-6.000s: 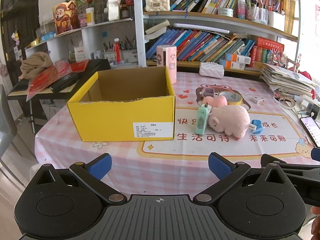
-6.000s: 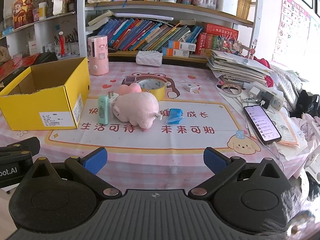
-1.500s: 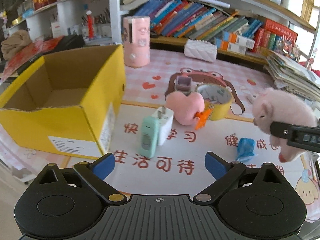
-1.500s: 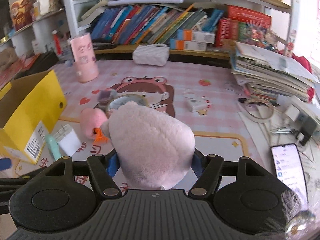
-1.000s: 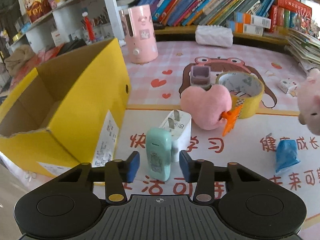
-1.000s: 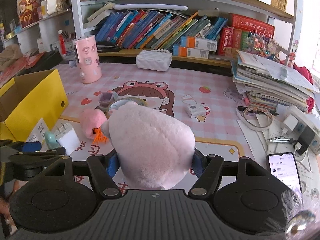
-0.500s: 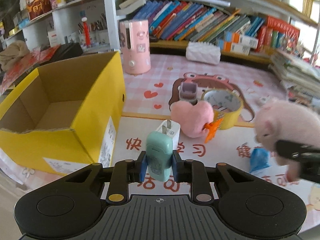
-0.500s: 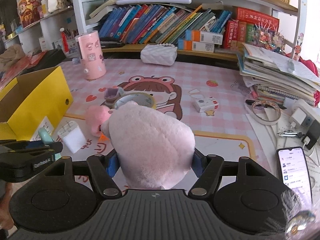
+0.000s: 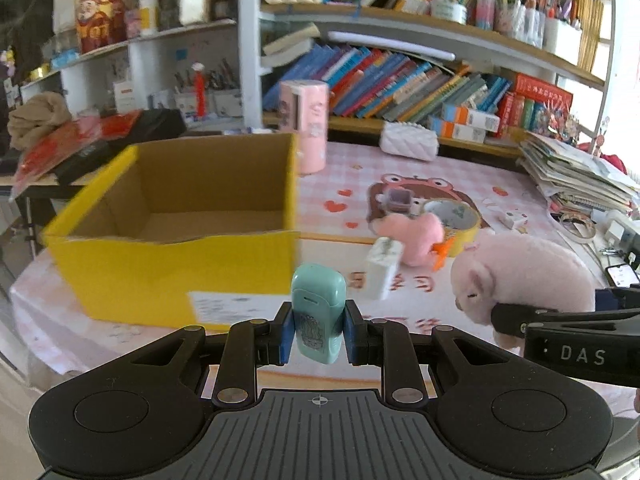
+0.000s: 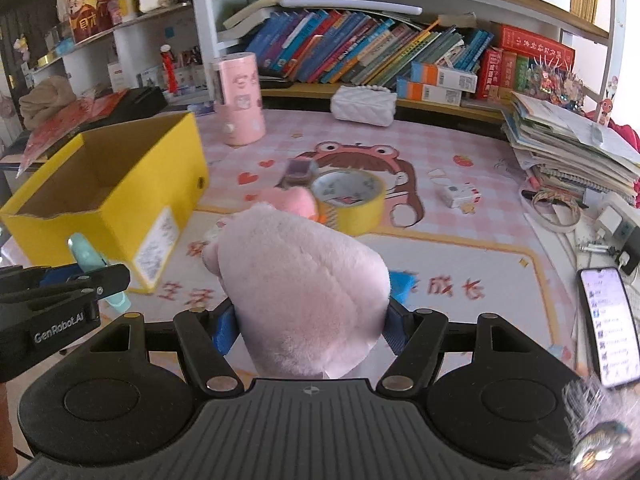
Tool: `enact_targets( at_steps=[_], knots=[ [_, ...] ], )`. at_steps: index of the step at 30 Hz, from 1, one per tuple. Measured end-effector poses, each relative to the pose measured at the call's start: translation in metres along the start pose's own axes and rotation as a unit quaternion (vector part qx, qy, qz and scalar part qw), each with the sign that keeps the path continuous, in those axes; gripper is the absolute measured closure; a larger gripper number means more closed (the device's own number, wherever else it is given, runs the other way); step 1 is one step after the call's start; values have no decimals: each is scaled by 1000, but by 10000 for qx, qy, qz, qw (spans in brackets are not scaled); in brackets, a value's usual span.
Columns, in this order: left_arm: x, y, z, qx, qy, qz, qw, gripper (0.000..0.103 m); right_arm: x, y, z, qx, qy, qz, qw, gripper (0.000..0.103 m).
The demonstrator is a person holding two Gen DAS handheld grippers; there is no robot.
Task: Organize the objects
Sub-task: 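Carry the pig and the mint-green device toward the yellow cardboard box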
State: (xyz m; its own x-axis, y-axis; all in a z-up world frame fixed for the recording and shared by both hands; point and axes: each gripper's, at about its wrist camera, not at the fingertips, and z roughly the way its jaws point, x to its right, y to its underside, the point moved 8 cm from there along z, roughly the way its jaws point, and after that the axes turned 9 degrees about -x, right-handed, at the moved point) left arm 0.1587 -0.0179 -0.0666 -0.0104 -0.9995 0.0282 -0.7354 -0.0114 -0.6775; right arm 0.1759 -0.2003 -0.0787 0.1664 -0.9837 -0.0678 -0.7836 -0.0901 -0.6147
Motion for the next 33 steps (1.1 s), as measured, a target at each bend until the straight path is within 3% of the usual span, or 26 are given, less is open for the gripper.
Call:
enact_targets(
  at_steps=[8, 16, 24, 33],
  knots=[
    [-84, 33, -41, 31, -189, -383, 9991, 80, -84, 31, -9, -282, -124, -202, 9993, 36],
    [-138, 58, -64, -22, -249, -434, 9987, 80, -162, 68, -15, -439, -353, -467, 9973, 36],
    [-171, 74, -82, 41, -274, -320, 9991, 80, -202, 90, -21, -467, -444, -297, 9975, 36],
    [-182, 76, -89, 170, -125, -288, 9994, 80, -217, 89, -29, -385, -359, -273, 9982, 36]
  ],
)
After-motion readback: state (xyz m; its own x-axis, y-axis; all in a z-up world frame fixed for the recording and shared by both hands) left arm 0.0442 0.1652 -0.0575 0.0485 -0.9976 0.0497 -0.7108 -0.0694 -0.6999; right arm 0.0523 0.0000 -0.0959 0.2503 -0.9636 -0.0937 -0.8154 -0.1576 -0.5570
